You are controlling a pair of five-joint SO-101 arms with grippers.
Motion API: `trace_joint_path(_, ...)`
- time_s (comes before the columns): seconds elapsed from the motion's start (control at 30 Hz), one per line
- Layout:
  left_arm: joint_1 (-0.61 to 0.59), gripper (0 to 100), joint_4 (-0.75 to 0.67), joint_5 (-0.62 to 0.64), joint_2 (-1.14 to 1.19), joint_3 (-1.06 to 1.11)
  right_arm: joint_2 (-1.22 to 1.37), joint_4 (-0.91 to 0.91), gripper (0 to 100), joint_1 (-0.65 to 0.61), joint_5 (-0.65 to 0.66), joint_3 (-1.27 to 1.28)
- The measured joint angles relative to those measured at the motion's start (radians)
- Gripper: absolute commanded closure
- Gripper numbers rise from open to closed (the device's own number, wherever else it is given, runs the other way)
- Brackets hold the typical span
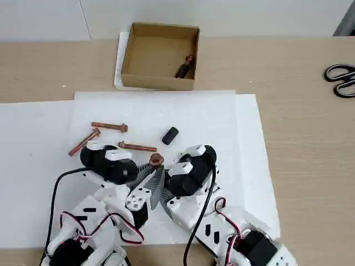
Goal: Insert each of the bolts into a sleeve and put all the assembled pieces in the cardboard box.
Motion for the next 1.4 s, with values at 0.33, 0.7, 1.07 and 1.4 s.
trace_joint_path(0.33,0.000,99,0.029,-0.063,0.000,-0.005,0.002,0.002,99.6,0.000,0.002,0.003)
trace_joint_path(0.7,-0.052,82,0.031,-0.072,0.000,-0.005,0.002,0.002,99.6,0.000,0.002,0.003)
trace_joint_path(1.07,-0.129,82,0.032,-0.064,0.000,-0.002,0.002,0.002,99.6,0.006,0.002,0.002)
trace_joint_path(1.4,-0.132,86,0.044,0.003,0.002,-0.152,-0.003,0.000,99.6,0.006,0.002,-0.011)
